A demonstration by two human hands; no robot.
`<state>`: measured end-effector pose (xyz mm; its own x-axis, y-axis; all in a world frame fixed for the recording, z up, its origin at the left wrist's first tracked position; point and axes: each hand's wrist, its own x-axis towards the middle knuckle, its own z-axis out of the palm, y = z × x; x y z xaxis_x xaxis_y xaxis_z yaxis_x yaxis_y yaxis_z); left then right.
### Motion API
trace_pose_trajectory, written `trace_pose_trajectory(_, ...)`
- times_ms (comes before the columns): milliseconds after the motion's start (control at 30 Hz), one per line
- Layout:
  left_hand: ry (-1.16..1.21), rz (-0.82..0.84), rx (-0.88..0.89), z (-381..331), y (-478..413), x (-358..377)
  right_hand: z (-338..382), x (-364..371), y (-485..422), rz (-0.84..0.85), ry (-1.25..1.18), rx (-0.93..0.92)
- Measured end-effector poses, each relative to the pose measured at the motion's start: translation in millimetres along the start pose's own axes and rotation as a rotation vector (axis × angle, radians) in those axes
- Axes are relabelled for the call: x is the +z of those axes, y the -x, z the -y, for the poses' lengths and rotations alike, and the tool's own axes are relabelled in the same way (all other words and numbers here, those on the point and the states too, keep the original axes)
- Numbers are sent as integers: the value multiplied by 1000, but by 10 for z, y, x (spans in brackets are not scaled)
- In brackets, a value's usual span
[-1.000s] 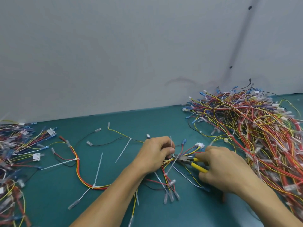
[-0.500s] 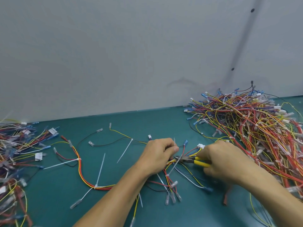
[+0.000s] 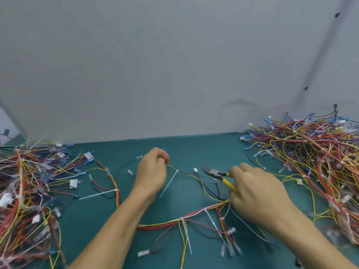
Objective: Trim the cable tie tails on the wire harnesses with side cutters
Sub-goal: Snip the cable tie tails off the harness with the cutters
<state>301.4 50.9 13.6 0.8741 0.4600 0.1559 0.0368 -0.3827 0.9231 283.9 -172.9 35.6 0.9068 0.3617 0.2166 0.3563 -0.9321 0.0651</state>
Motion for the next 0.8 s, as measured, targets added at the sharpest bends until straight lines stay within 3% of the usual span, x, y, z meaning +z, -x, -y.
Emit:
trace_pose_trajectory(67,-206,-53,-27,93,-82,-139,181,49,-181,-57,-58,-19)
trace_pose_trajectory(133,-364,34,-39,150,-124,-199,342,115,-388,-71,-153,-43)
trace_pose_trajectory(333,-680,325,128,133,-110,-169,596,346,-916,129,-455,-45)
trace_pose_trajectory(533,-490,463,270,241,-144,-200,569,449,-1061,252,-603,22)
trace_pose_trajectory(733,-432,328,517,337,-100,-83,498,389,-1013,321,-699,-55)
trace_pose_trajectory(800,-383,275,522,365,-73,-51,490,365,-983,335,-700,-69)
